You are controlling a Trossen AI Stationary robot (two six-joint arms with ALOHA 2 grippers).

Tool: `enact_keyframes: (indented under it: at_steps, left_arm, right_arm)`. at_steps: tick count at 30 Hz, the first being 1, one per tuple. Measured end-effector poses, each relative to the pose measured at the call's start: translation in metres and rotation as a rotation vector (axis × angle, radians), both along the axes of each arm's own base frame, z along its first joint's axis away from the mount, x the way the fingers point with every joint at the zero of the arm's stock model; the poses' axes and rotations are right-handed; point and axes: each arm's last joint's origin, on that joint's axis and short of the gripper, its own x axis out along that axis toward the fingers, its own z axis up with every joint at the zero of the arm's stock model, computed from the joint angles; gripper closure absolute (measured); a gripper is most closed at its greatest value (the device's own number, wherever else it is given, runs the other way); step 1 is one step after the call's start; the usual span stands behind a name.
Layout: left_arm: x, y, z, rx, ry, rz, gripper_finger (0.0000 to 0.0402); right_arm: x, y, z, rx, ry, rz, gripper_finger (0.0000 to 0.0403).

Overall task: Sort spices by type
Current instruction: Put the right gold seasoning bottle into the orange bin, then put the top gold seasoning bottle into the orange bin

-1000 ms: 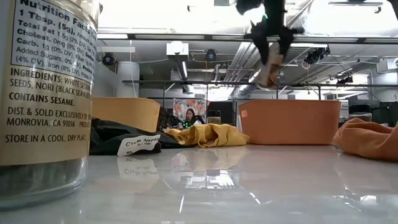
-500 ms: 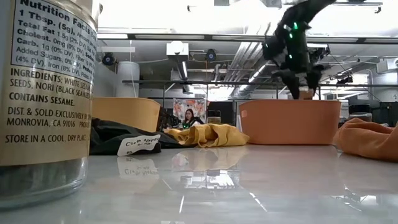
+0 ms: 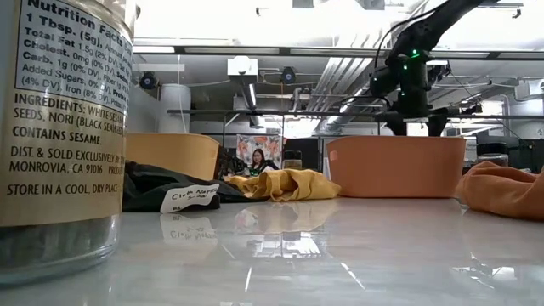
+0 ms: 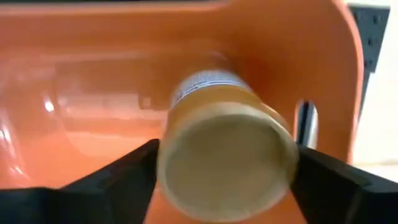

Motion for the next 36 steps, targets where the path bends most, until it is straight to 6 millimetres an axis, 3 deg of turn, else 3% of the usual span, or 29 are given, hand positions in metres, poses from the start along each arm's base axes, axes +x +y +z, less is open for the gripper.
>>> enact_keyframes:
  at_steps: [3, 9, 15, 19, 23, 30, 36]
  left_arm:
    - [0.000, 0.000, 0.000, 0.000, 0.000, 0.000, 0.0401]
    - [0.000, 0.000, 0.000, 0.000, 0.000, 0.000, 0.0401]
    - [0.000, 0.000, 0.000, 0.000, 0.000, 0.000, 0.0401]
    - [0.000, 0.000, 0.000, 0.000, 0.000, 0.000, 0.0401]
    - [0.000, 0.000, 0.000, 0.000, 0.000, 0.000, 0.0401]
    - [0.000, 0.000, 0.000, 0.000, 0.000, 0.000, 0.0401]
    - [0.000, 0.000, 0.000, 0.000, 0.001, 0.000, 0.0401]
  right_arm:
    - [0.001, -0.001, 0.000, -0.014, -0.015, -0.046, 0.0033]
    - [0.002, -0.001, 0.005, -0.004, -0.041, -0.057, 0.0021]
    - [0.006, 0.011, 0.050, -0.062, -0.039, 0.069, 0.0020]
    - [0.009, 0.037, 0.087, -0.103, -0.115, 0.194, 0.0019]
    - [0.016, 0.078, 0.111, -0.108, -0.274, 0.313, 0.0019]
    - [0.049, 0.145, 0.120, -0.086, -0.440, 0.484, 0.0018]
    - [0.096, 0.179, 0.113, -0.140, -0.612, 0.631, 0.0018]
